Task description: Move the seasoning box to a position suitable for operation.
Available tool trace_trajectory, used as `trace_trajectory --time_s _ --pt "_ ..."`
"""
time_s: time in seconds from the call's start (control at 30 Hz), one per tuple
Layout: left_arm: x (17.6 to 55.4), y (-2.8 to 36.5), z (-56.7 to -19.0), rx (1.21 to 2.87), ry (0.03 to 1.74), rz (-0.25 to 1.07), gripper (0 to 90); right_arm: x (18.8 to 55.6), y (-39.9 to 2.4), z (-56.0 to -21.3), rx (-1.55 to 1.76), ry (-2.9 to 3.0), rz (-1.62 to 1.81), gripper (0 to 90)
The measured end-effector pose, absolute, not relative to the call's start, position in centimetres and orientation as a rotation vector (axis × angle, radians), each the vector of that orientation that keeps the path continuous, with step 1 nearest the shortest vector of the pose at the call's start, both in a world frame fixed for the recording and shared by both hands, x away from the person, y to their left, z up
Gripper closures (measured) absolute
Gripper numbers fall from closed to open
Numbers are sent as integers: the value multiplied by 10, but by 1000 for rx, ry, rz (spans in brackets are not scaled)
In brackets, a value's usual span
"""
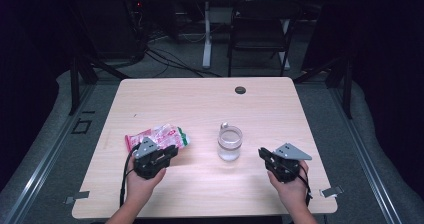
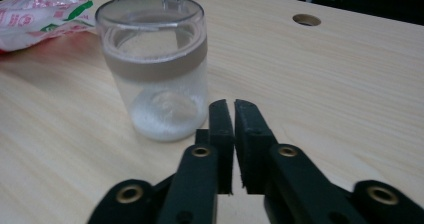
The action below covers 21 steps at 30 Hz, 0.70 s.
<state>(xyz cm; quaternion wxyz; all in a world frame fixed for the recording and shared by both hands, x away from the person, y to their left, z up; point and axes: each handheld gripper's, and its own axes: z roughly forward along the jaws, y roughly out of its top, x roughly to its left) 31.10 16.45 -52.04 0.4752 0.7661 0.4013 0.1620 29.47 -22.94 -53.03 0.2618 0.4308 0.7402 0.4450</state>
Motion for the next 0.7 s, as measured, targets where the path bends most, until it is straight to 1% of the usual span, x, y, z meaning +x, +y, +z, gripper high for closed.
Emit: trace_trajectory --time_s 0.03,0.07,0.1,0.2,0.37,0.5,0.7 --pt "313 159 -521 1875 979 387 865 300 -227 -531 1160 2007 1201 900" --pt "315 153 -522 1882 970 375 894 305 -223 -532 1148 2005 1202 900" --pt "316 149 -522 1887 963 372 900 314 -217 -533 1140 2026 1197 900" --pt "321 132 -521 1901 945 366 900 322 -211 -534 1115 2042 1192 900" --pt "336 100 -521 1895 981 367 900 343 -200 -535 1085 2059 1207 900" --pt "350 79 -523 1914 994 389 900 346 -198 -539 1079 2076 1205 900" --pt "363 54 -531 1928 1029 376 900 351 -195 -540 1060 2083 1211 900"
